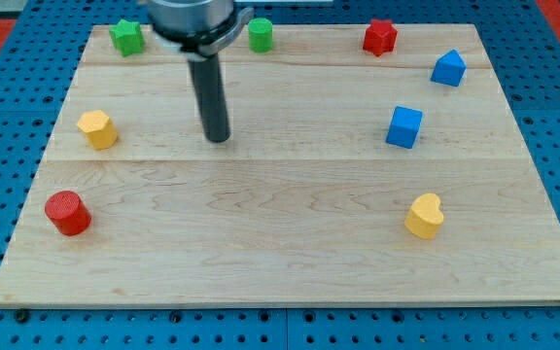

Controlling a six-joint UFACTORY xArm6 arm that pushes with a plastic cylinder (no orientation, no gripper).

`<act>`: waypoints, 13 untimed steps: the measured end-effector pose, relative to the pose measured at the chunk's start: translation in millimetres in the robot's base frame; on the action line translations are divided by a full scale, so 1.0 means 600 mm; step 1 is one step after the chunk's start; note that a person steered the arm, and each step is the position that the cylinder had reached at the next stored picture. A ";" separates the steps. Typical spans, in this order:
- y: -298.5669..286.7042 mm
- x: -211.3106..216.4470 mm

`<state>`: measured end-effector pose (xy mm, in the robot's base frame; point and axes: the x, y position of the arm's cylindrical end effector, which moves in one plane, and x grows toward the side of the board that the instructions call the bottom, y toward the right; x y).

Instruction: Move the blue triangle closer to the blue cube

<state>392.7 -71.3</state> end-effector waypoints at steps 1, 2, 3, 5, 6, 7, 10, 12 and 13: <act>0.001 -0.006; 0.001 -0.006; 0.015 0.000; 0.093 0.041; 0.188 0.081; 0.186 0.024; 0.388 -0.176; 0.508 -0.178; 0.548 -0.174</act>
<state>288.1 257.6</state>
